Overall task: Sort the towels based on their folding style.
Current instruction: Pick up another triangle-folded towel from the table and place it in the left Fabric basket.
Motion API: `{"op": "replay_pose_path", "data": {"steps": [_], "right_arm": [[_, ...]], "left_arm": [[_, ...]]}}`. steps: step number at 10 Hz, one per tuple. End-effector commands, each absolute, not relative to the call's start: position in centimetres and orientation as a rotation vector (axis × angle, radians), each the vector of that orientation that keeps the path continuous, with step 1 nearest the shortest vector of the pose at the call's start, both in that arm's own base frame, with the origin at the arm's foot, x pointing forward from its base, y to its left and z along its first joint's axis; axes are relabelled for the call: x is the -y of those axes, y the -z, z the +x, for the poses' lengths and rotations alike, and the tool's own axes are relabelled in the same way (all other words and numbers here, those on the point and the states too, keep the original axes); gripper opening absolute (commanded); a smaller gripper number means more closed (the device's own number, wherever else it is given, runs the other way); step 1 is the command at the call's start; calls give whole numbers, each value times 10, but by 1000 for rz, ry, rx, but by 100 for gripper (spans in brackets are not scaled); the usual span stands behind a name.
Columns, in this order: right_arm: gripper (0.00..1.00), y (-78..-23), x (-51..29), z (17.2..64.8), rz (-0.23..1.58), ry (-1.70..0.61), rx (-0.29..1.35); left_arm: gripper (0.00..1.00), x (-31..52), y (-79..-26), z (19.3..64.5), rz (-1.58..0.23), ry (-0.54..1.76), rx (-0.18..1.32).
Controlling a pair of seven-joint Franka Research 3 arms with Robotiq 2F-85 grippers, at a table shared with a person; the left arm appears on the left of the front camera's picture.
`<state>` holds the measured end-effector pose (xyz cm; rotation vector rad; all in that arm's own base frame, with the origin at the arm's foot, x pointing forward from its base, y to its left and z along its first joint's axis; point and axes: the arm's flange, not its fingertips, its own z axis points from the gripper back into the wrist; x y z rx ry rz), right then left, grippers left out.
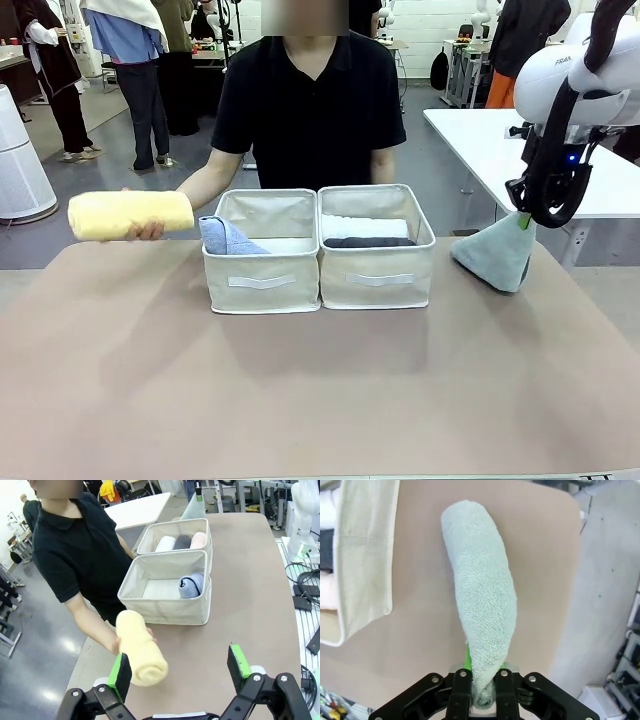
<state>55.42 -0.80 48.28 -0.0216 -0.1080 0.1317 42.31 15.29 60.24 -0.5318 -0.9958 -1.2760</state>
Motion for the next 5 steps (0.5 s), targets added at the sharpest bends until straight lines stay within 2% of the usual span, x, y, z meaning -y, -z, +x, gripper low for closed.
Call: {"op": "replay_pose_path", "data": {"steps": [1,3,5], "right_arm": [[0,-518,-5,523,-84,-158,155],[0,-588,-29,484,-112,-235,162],[0,-660,-51,449,-97,-278,239]], "left_arm": [[100,-153,-603,422,-536,1278,1002],[100,-153,-603,422,-536,1278,1002],[100,-153,-603,422,-536,1278,1002]]}}
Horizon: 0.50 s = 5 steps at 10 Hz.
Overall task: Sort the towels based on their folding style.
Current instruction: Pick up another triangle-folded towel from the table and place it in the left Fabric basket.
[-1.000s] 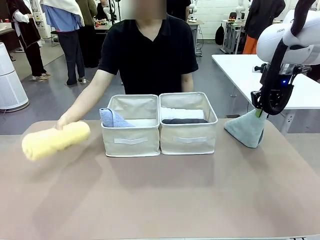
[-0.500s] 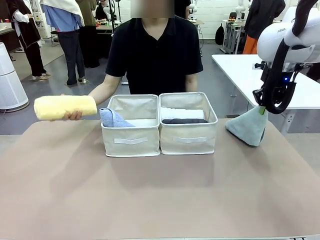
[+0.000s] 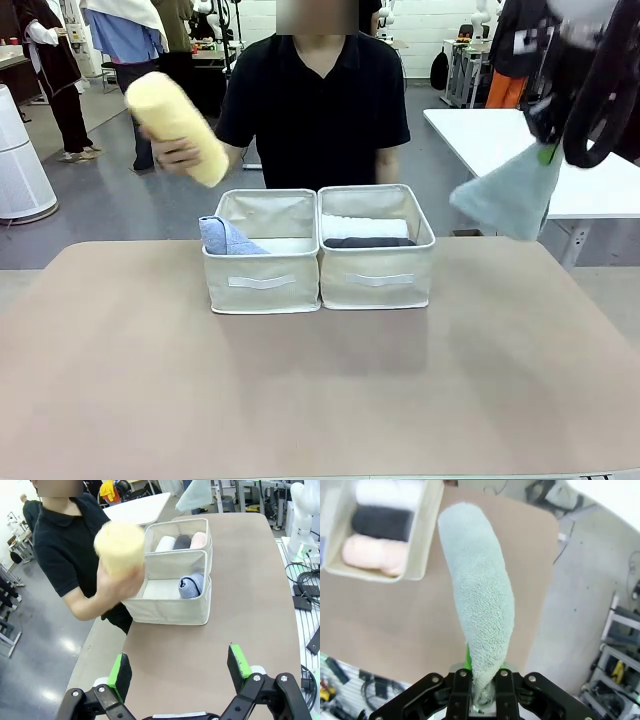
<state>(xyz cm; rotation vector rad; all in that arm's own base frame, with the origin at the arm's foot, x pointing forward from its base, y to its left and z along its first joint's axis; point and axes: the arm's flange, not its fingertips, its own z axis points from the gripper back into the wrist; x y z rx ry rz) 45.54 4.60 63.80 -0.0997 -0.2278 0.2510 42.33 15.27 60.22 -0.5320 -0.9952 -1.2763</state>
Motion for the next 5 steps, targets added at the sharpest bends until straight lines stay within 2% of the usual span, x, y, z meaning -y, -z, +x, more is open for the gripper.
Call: {"op": "replay_pose_path", "data": {"steps": [1,2,4,5], "right_arm": [[0,-691,-62,435,-90,-296,255],[0,-717,-82,422,-20,-327,278],[0,-717,-114,413,44,-399,270],[0,-711,-105,412,16,-377,276]], "left_arm": [[100,-153,-603,422,-536,1278,1002],[100,-153,-603,422,-536,1278,1002],[100,-153,-603,422,-536,1278,1002],[100,-153,-603,422,-536,1278,1002]]}}
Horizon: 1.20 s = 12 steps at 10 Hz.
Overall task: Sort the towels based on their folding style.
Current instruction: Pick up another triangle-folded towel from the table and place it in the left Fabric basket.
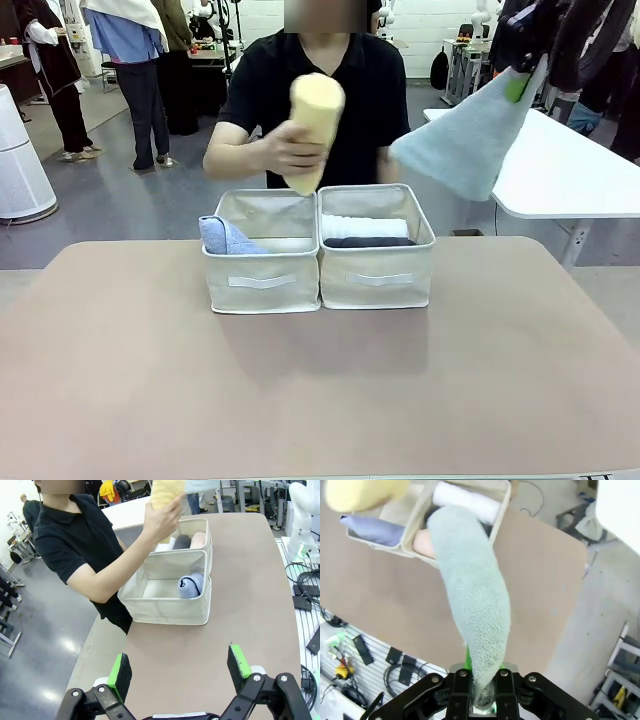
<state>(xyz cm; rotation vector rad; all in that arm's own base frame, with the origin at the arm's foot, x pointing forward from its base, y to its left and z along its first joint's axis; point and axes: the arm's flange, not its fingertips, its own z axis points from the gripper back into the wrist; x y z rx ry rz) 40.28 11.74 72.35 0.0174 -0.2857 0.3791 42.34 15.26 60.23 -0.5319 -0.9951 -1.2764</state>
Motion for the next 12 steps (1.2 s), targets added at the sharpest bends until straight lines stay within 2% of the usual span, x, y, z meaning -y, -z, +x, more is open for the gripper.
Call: {"op": "replay_pose_path", "data": {"steps": [1,3,5,6,12], "right_arm": [[0,-707,-61,396,-30,-296,306],[0,-702,67,329,-60,-93,368],[0,-696,118,263,-93,25,486],[0,-693,120,249,-122,46,504],[0,-693,107,266,-152,30,474]], "left_arm": [[100,-153,-603,422,-536,1278,1002],[100,-153,-603,422,-536,1278,1002],[100,-153,-603,422,-536,1278,1002],[100,-153,-603,422,-536,1278,1002],[100,-153,-603,422,-536,1278,1002]]}}
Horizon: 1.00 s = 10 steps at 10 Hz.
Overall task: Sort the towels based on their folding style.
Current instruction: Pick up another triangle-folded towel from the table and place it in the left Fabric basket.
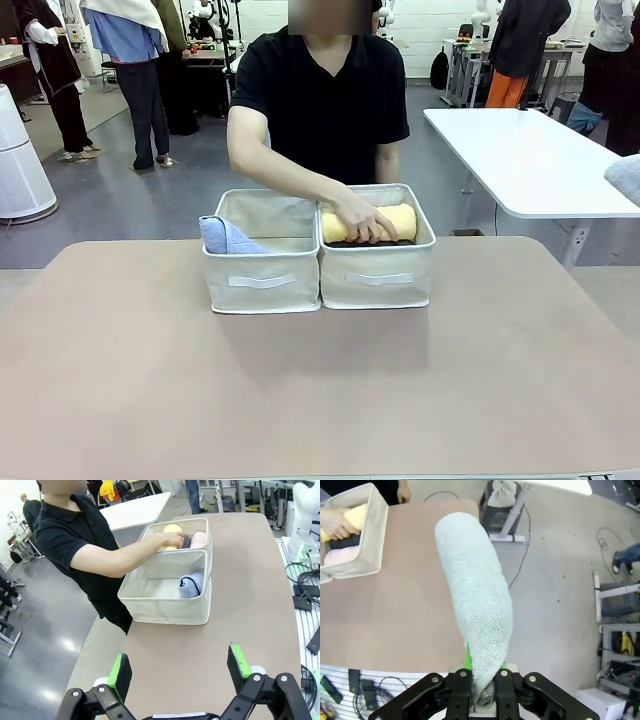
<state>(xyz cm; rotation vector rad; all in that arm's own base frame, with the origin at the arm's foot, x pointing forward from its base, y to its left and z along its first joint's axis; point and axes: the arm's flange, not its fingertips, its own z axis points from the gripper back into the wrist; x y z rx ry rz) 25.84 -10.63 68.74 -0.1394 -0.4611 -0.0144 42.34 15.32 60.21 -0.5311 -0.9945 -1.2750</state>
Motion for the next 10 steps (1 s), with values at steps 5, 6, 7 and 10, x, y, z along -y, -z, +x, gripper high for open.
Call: {"op": "replay_pose_path", "data": {"steps": [5,6,7,10], "right_arm": [[0,-717,2,359,-148,-218,426],[0,-714,-21,377,-148,-253,397],[0,-712,-33,387,-139,-271,377],[0,-688,-18,405,-97,-204,411]], "left_arm": [[100,-153,-603,422,-536,1278,1002],[100,-153,-603,422,-536,1278,1002],[100,-153,-603,422,-536,1278,1002],[100,-153,-603,422,-536,1278,1002]]}}
